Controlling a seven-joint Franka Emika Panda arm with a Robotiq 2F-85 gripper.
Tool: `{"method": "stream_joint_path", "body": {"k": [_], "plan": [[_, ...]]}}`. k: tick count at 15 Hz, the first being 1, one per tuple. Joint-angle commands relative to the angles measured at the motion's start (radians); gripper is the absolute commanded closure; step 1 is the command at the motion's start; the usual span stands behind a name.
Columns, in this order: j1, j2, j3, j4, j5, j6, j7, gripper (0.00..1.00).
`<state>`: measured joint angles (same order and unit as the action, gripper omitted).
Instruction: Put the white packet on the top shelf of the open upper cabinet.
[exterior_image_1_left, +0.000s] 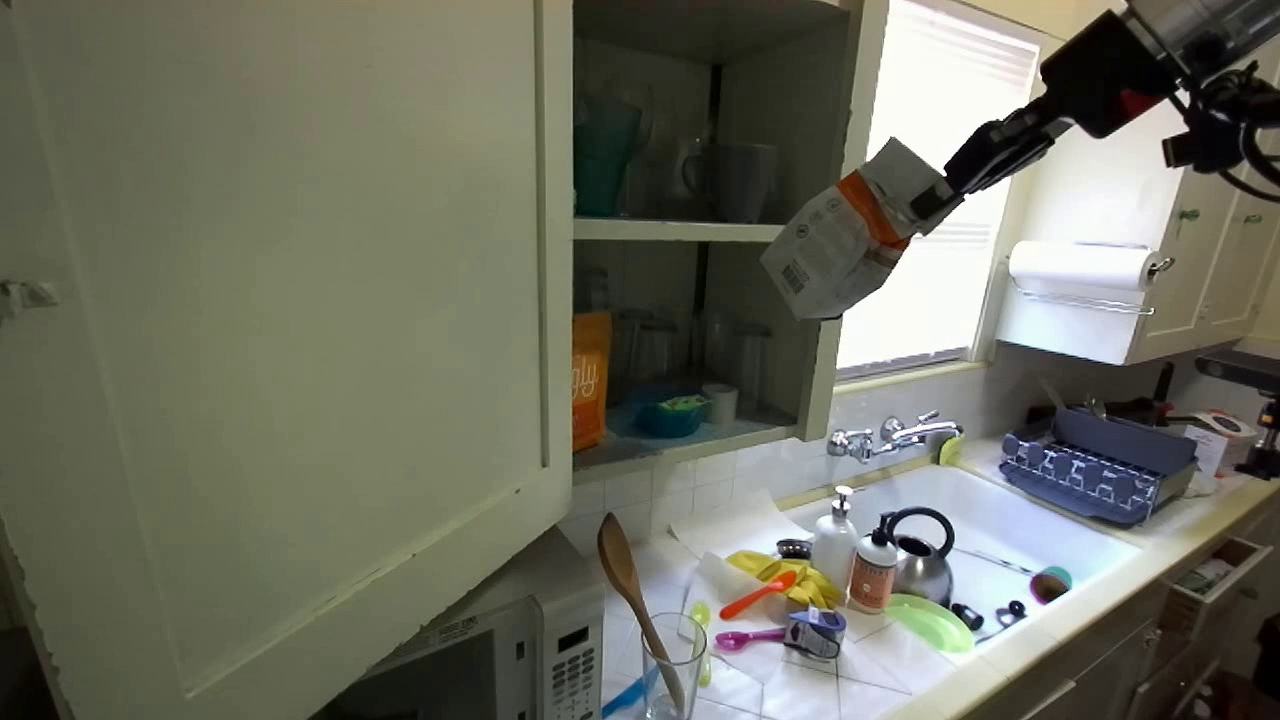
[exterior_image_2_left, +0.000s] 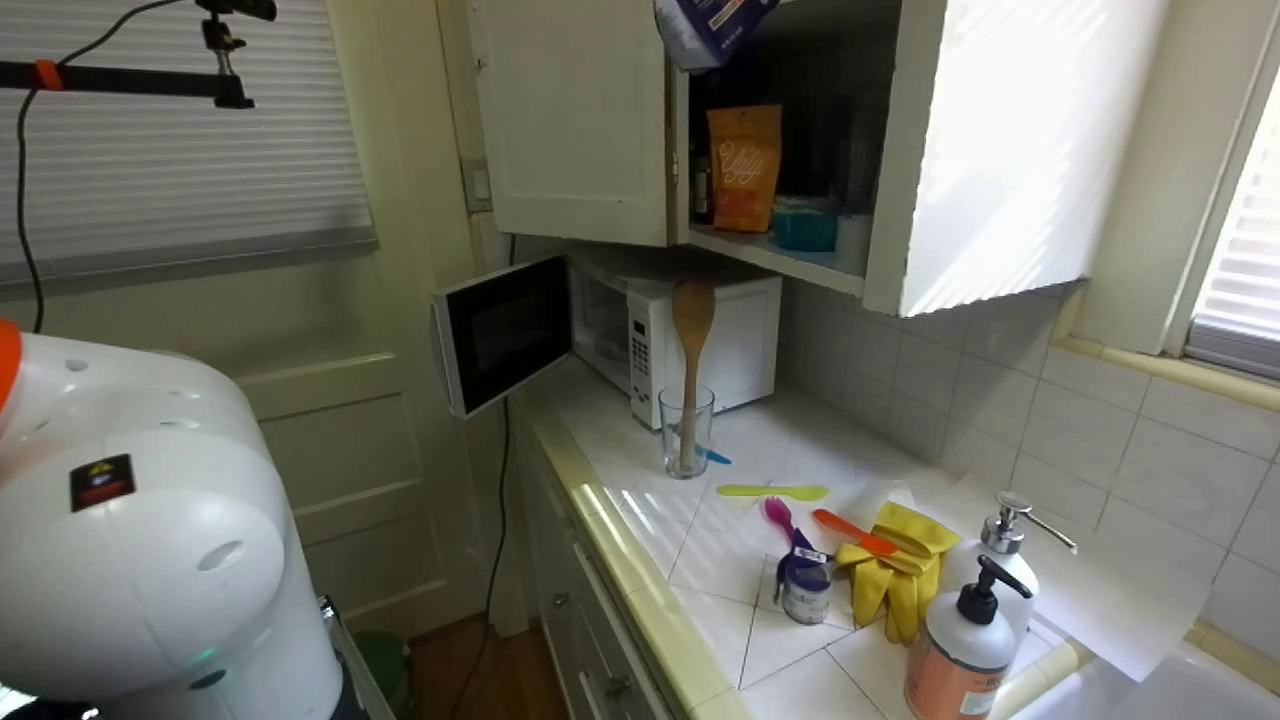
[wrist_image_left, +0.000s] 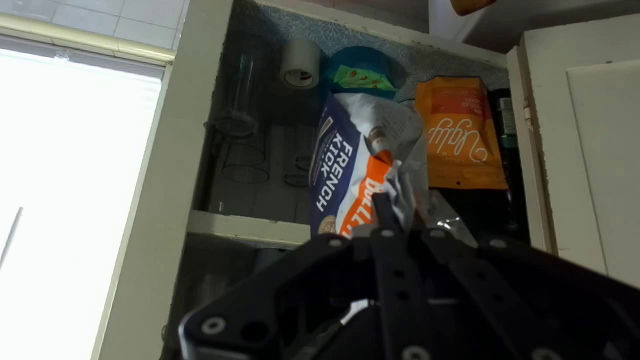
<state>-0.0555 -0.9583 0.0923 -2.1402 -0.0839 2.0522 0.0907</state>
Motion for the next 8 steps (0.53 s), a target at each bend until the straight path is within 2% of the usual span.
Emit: {"method": "stream_joint_path", "body": {"k": [1,8], "plan": [[0.007,0.024,-0.001,0.030,-0.016,-0.001,-0.015,0.99],[0.003,0.216,0.044,0.270,-0.061,0.011,-0.047,0.99]]}}
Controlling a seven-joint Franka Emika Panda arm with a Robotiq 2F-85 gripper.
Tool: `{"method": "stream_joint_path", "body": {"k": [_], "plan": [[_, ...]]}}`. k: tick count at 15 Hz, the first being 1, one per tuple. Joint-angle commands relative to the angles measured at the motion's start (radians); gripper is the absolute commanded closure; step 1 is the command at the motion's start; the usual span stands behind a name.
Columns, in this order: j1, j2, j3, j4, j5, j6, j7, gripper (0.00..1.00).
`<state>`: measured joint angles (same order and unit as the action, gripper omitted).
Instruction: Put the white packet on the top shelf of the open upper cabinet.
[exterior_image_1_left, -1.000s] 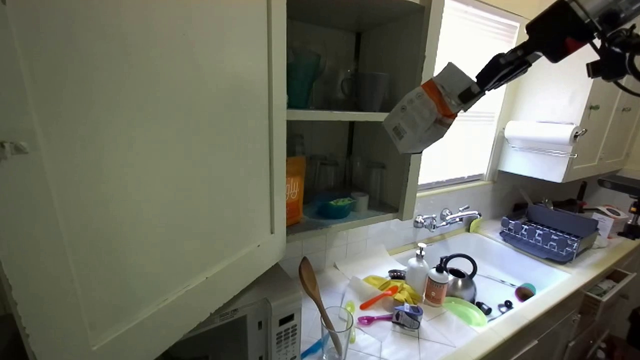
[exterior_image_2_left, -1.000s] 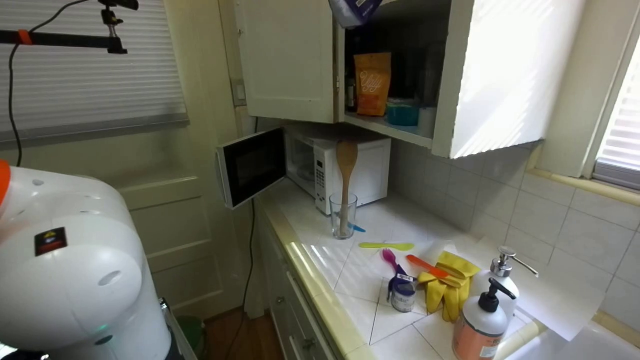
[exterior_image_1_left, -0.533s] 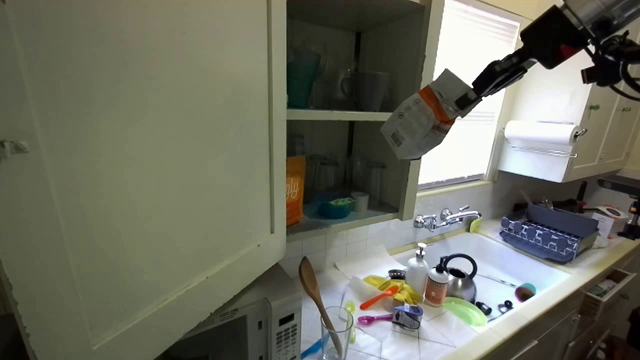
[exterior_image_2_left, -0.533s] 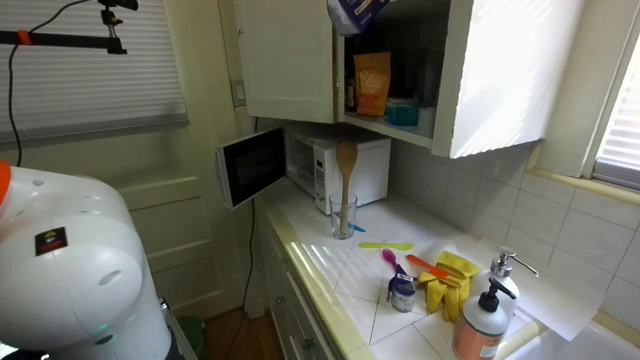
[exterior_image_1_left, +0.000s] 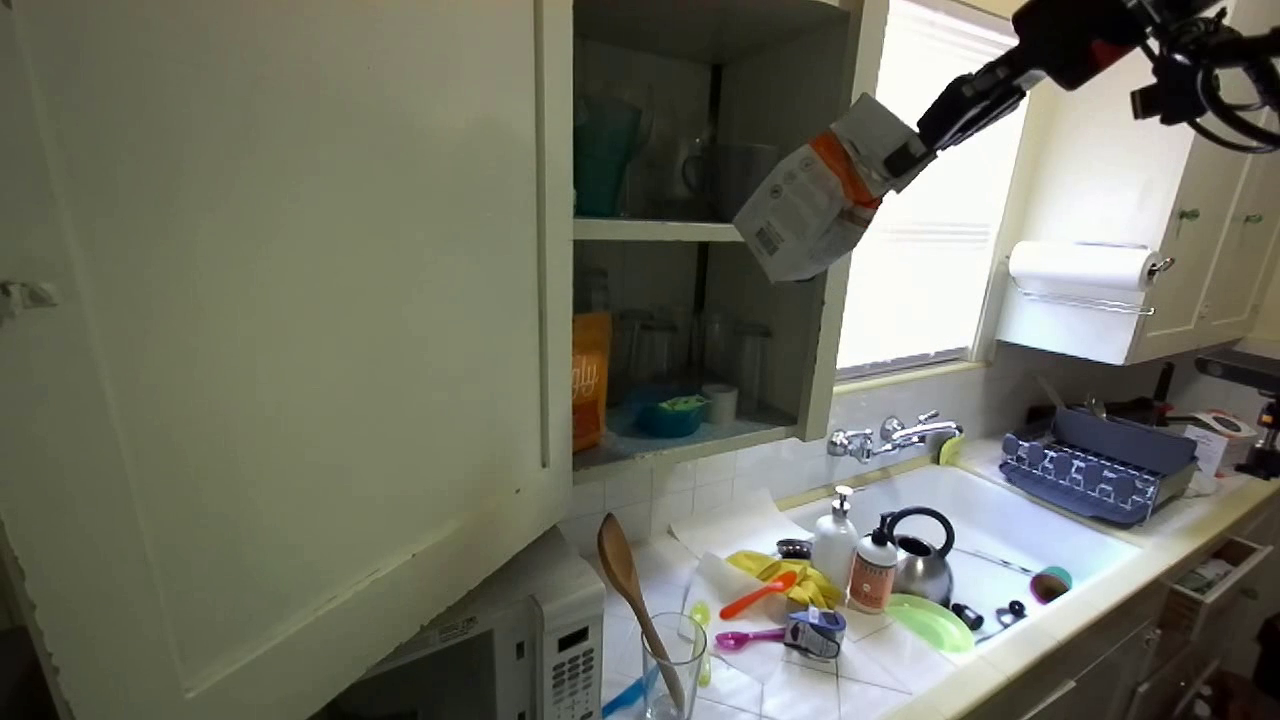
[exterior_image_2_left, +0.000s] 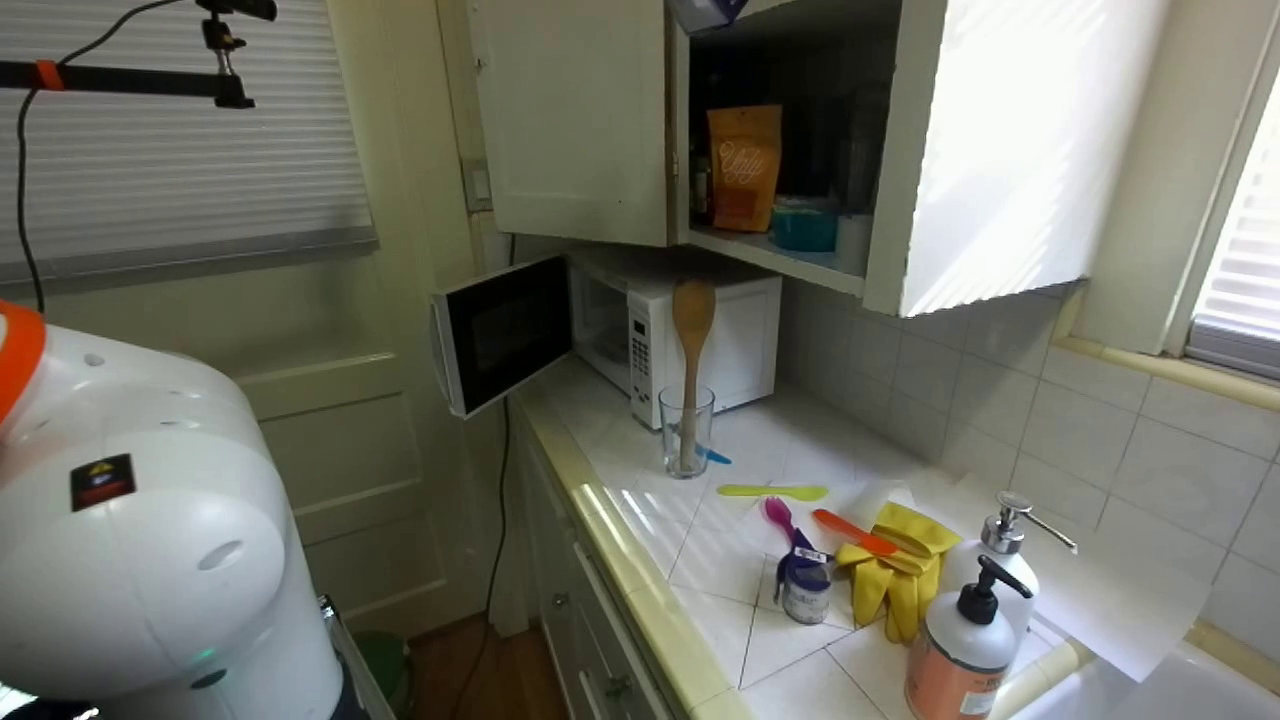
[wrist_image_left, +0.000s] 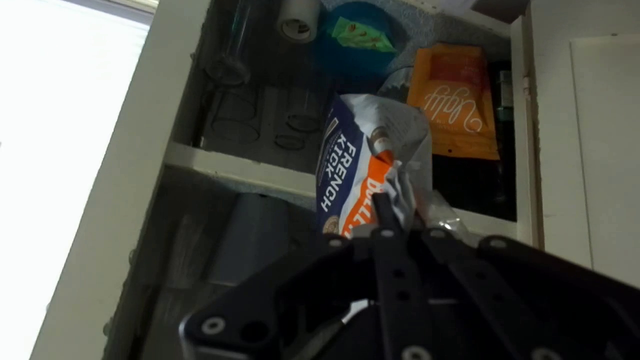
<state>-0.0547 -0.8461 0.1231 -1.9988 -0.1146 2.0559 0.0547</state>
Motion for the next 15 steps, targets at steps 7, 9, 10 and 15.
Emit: {"method": "stream_joint_path", "body": {"k": [7,9,10,15], "plan": [[-0.020,0.286,0.018,0.359,-0.087,0.024,0.016,0.99],[-0.012,0.336,0.016,0.407,-0.090,0.037,0.008,0.99],[-0.008,0.360,0.014,0.423,-0.093,0.053,0.001,0.99],[-0.011,0.455,0.011,0.481,-0.109,0.072,0.016,0.99]]}}
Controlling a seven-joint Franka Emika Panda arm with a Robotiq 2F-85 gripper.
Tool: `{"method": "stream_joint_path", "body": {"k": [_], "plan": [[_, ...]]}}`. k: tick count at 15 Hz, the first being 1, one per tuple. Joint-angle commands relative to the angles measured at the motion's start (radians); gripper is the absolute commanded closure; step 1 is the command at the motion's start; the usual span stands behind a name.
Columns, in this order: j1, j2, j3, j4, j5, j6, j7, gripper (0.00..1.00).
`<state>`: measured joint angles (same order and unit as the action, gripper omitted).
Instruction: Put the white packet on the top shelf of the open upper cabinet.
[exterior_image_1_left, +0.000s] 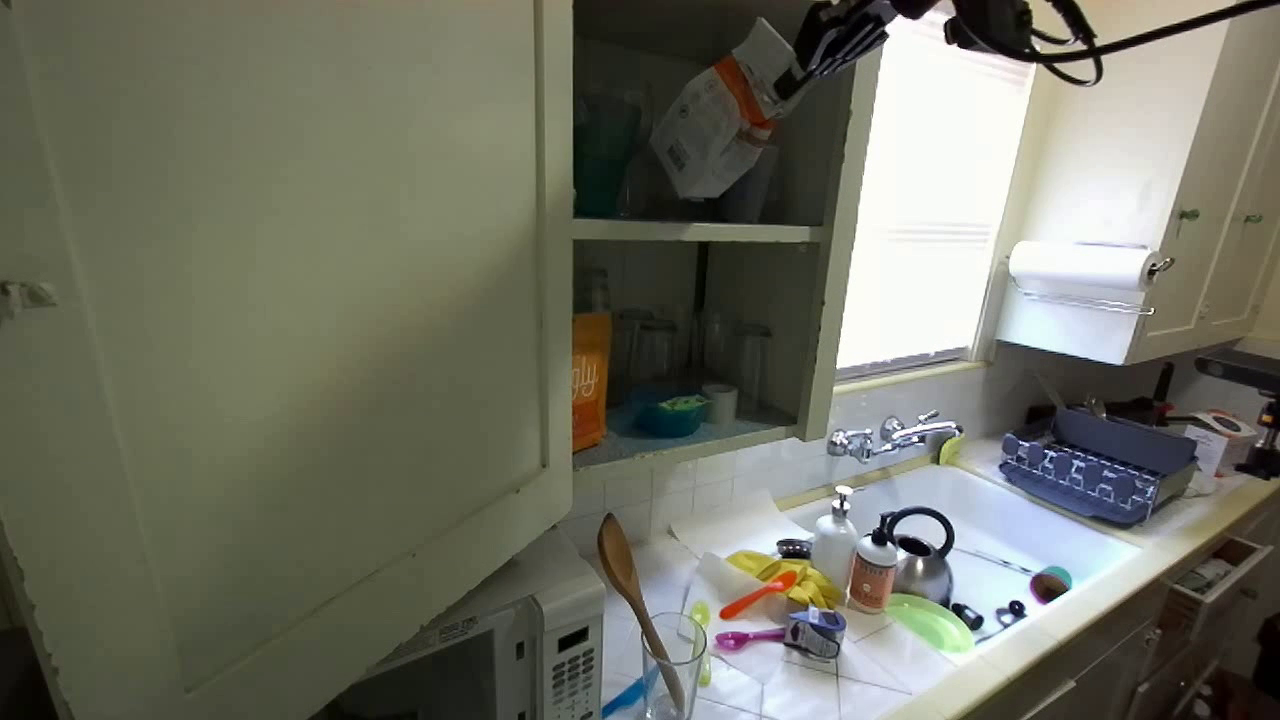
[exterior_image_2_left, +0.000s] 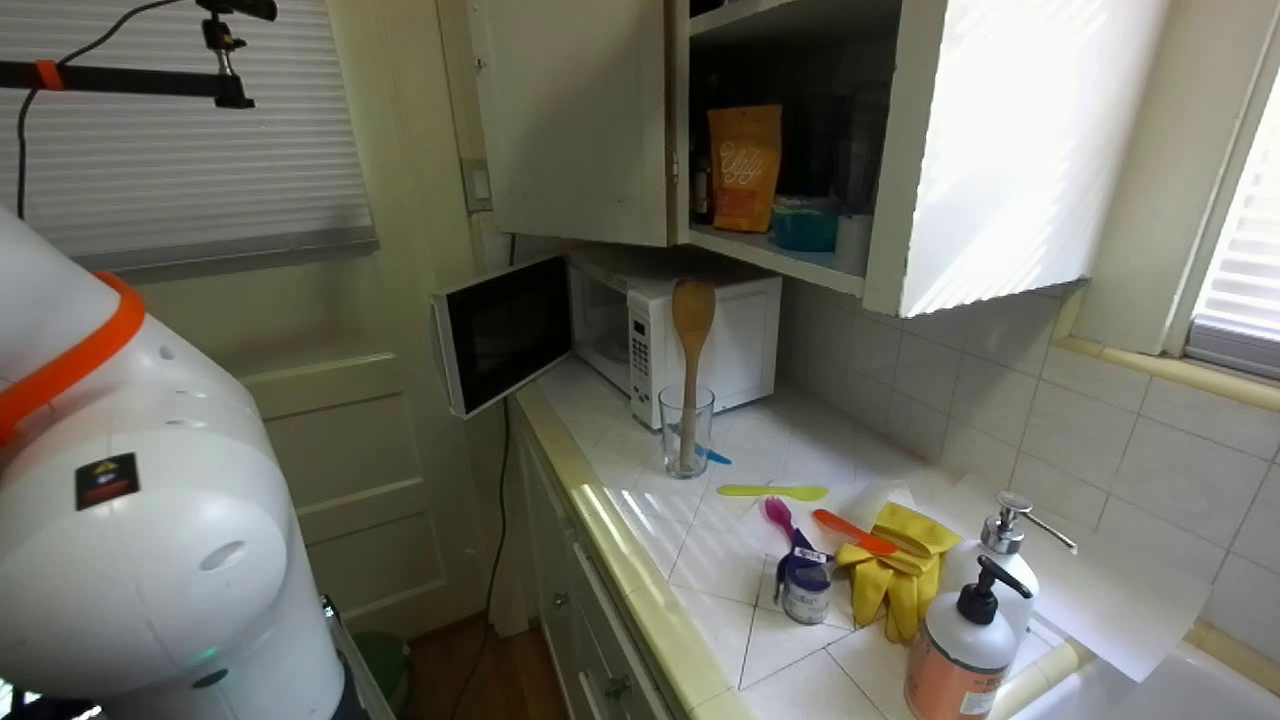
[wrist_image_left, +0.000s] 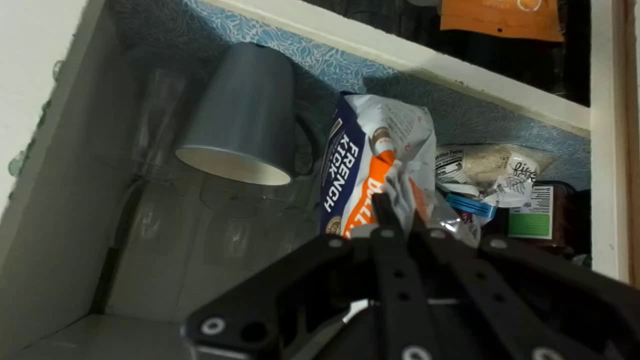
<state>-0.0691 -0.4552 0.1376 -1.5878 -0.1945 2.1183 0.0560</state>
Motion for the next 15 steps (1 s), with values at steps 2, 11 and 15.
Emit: {"method": "stream_joint_path", "body": {"k": [2,11,15], "plan": [[0.009,0.087,-0.006,0.086,-0.030,0.001,0.013,0.99],[0.020,0.135,0.003,0.149,-0.043,-0.055,0.020,0.69],[0.018,0.140,0.002,0.166,-0.049,-0.045,0.025,0.41]]}}
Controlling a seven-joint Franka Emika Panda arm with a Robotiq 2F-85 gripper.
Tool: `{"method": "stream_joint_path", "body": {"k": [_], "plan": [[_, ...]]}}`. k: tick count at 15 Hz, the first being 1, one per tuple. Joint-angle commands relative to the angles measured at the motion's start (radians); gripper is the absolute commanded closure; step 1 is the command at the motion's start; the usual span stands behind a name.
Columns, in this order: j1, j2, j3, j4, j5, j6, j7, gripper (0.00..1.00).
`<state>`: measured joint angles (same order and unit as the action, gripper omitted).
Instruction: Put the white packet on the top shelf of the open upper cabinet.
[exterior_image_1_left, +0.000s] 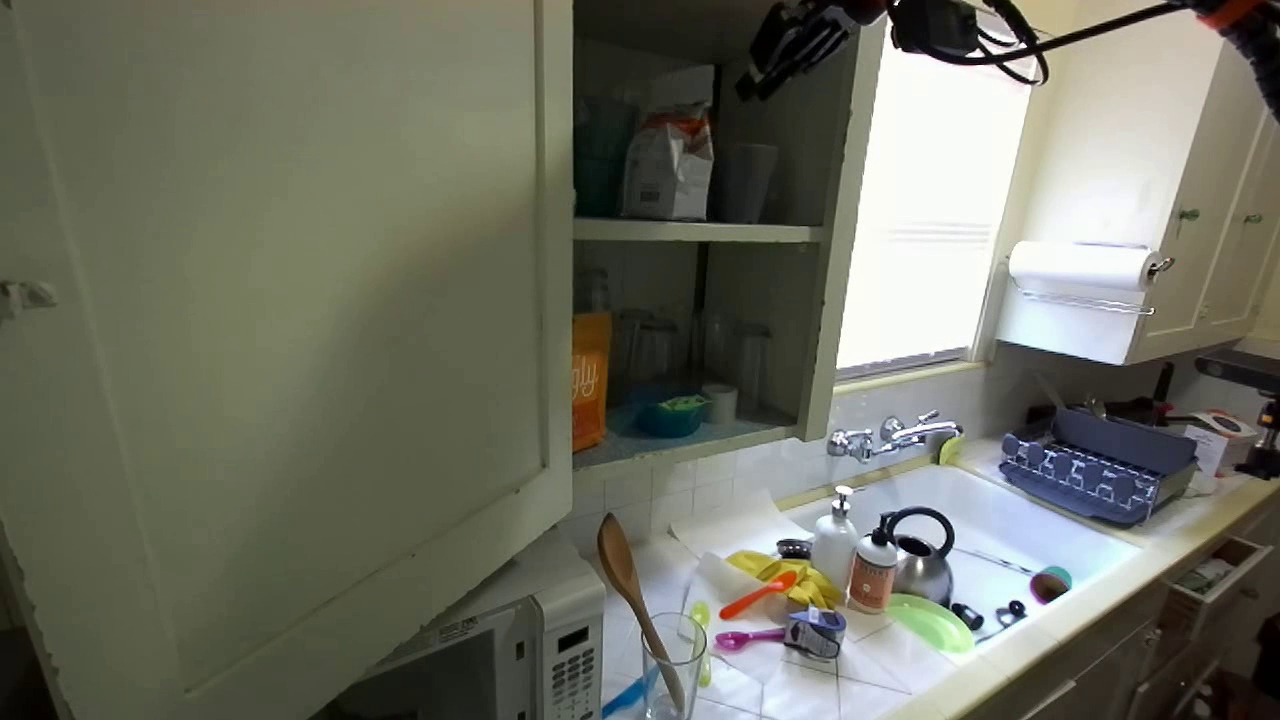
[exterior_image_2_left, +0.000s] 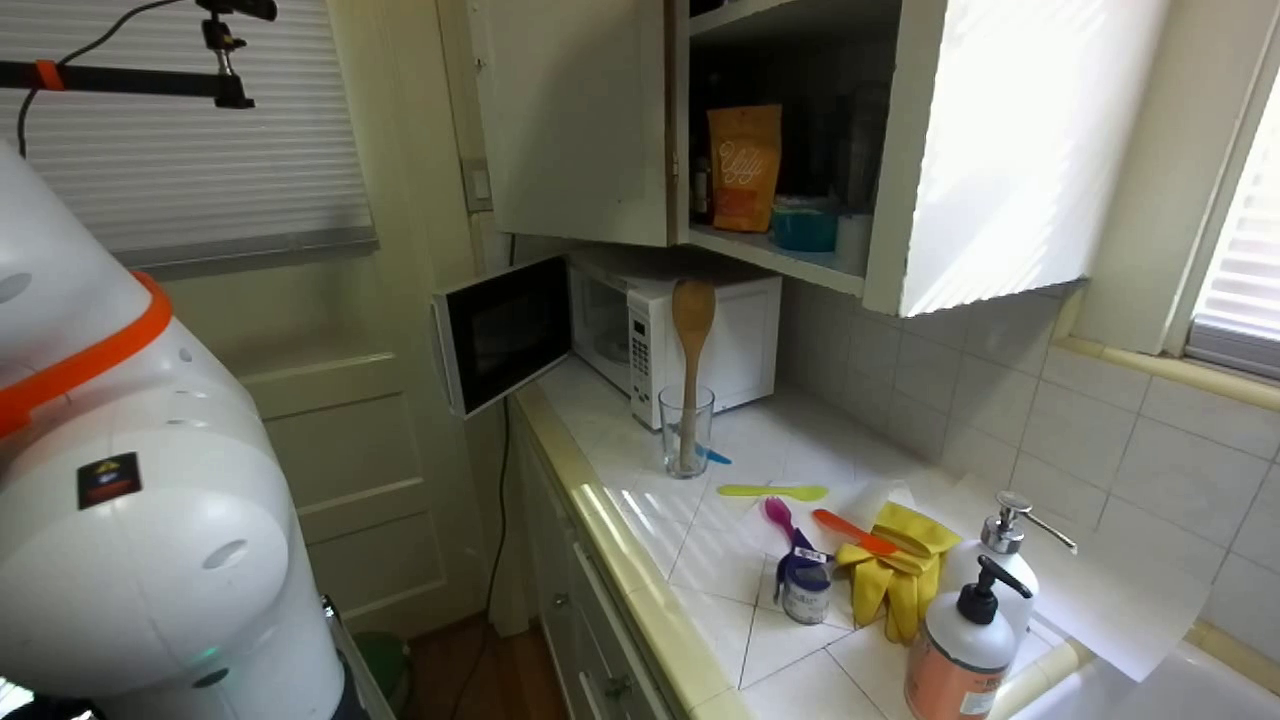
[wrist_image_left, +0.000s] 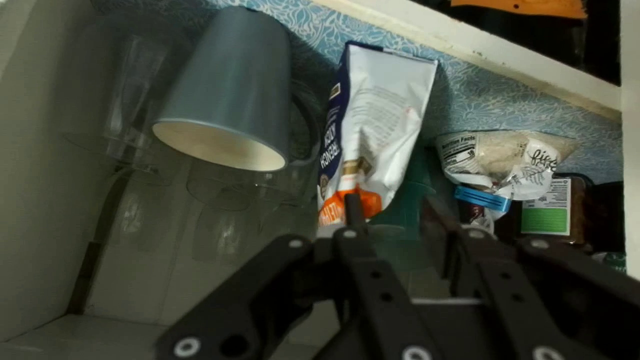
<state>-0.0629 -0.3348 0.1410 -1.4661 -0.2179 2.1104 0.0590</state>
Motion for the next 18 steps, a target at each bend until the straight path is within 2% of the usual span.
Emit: {"method": "stream_joint_path", "body": {"k": [1,4,6,10,13,15,18], "plan": [[0.013,0.020,-0.003,0.045,-0.024,-0.035,0.021,0.32],[0.014,0.018,-0.001,0.049,-0.025,-0.044,0.022,0.11],[0.025,0.004,0.005,0.053,-0.005,-0.112,0.019,0.00],[0.065,-0.052,0.031,0.044,0.010,-0.238,0.012,0.00],[0.077,-0.098,0.057,0.049,0.013,-0.399,0.058,0.00],[0.093,-0.126,0.049,0.038,0.048,-0.461,0.073,0.00],[0.107,-0.165,0.013,-0.022,0.127,-0.484,0.103,0.00]]}}
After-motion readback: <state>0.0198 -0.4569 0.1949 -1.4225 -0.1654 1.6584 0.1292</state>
